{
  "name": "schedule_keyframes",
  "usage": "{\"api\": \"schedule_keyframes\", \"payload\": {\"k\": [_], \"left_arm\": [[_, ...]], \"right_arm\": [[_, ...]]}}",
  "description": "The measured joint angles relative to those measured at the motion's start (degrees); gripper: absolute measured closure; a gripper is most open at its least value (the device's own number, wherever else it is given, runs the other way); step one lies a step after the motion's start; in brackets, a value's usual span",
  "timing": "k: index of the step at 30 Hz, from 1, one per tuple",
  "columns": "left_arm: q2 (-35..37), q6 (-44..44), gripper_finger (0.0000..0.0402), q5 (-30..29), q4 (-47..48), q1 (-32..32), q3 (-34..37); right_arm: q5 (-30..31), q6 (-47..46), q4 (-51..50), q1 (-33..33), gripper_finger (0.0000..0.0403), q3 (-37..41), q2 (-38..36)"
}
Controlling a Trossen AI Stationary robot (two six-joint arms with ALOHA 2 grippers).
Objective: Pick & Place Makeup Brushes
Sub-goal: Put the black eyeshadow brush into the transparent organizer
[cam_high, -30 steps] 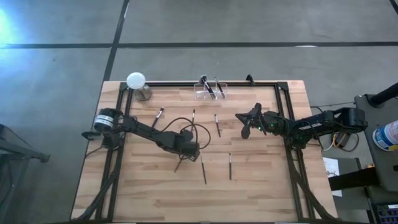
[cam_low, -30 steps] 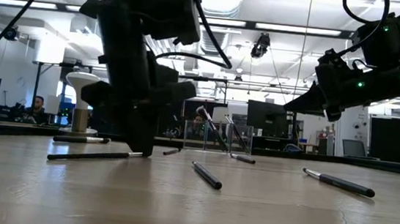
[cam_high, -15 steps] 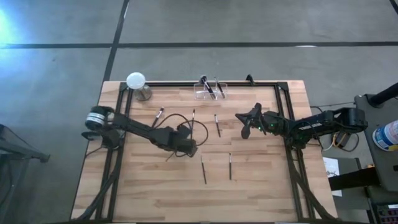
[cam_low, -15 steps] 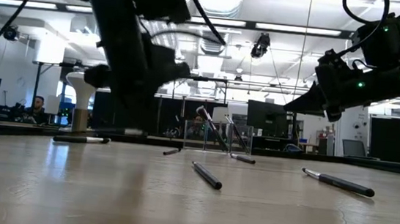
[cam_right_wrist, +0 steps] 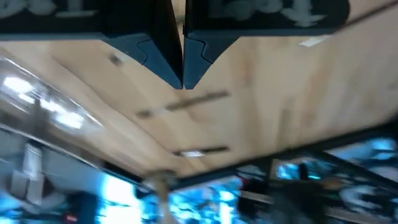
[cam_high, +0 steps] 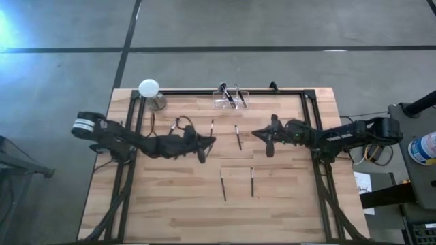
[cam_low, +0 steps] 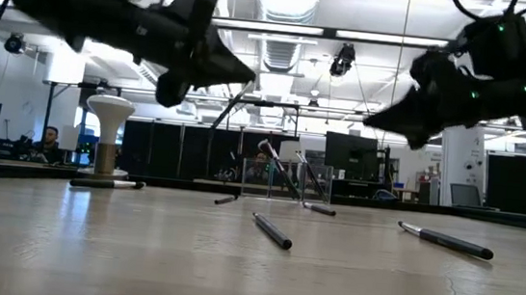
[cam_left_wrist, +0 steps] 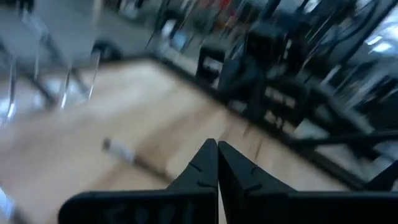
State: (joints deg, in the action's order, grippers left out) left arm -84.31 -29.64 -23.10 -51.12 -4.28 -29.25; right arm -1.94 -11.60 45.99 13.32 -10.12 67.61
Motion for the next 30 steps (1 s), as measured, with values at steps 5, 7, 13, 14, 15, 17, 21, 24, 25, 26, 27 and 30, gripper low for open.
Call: {"api": "schedule_keyframes", "payload": {"k": [5,7,13,14,15,17,21,24,25,26,27,30], "left_arm": [[-3.17,7.64,0.0401,7.78,-14.99,4.87,2.22],[-4.35,10.00,0.0401,11.25,-16.78,6.26,1.03],[-6.10,16.63,0.0401,20.84,-18.35,8.59,-4.26],[-6.20,17.56,0.0401,21.91,-18.32,8.75,-5.10],[-6.25,18.32,0.0401,22.98,-18.34,8.94,-5.78],[-6.30,19.51,0.0401,24.42,-18.46,9.17,-6.78],[-6.31,20.20,0.0401,25.34,-18.30,9.49,-7.26],[-6.32,20.25,0.0401,25.40,-18.33,9.54,-7.24],[-6.32,20.27,0.0401,25.57,-18.33,9.56,-7.24],[-6.32,20.28,0.0401,25.58,-18.36,9.56,-7.24],[-6.32,20.31,0.0401,25.58,-18.36,9.54,-7.22],[-6.32,20.86,0.0401,25.62,-18.76,9.56,-7.21]], "right_arm": [[-1.12,-0.03,0.03,-1.87,0.0390,-4.88,0.00],[-1.10,-0.16,-0.04,-2.47,0.0379,-6.92,0.00],[-1.99,-0.35,-0.05,-4.11,0.0318,-13.12,4.73],[-2.68,-0.43,0.04,-4.32,0.0307,-14.40,6.47],[-3.19,-0.45,-0.07,-4.62,0.0296,-15.65,8.52],[-3.49,-0.47,0.67,-5.28,0.0275,-18.48,12.64],[-6.23,-0.43,4.69,-5.68,0.0239,-23.17,19.17],[-7.10,-0.24,6.73,-5.70,0.0221,-25.64,22.15],[-7.10,-0.05,6.96,-5.70,0.0218,-26.03,22.69],[-7.10,0.39,7.09,-5.70,0.0217,-26.55,23.30],[-7.09,0.94,7.54,-5.70,0.0217,-27.27,23.73],[-7.09,2.01,7.59,-5.71,0.0228,-28.76,24.51]]}}
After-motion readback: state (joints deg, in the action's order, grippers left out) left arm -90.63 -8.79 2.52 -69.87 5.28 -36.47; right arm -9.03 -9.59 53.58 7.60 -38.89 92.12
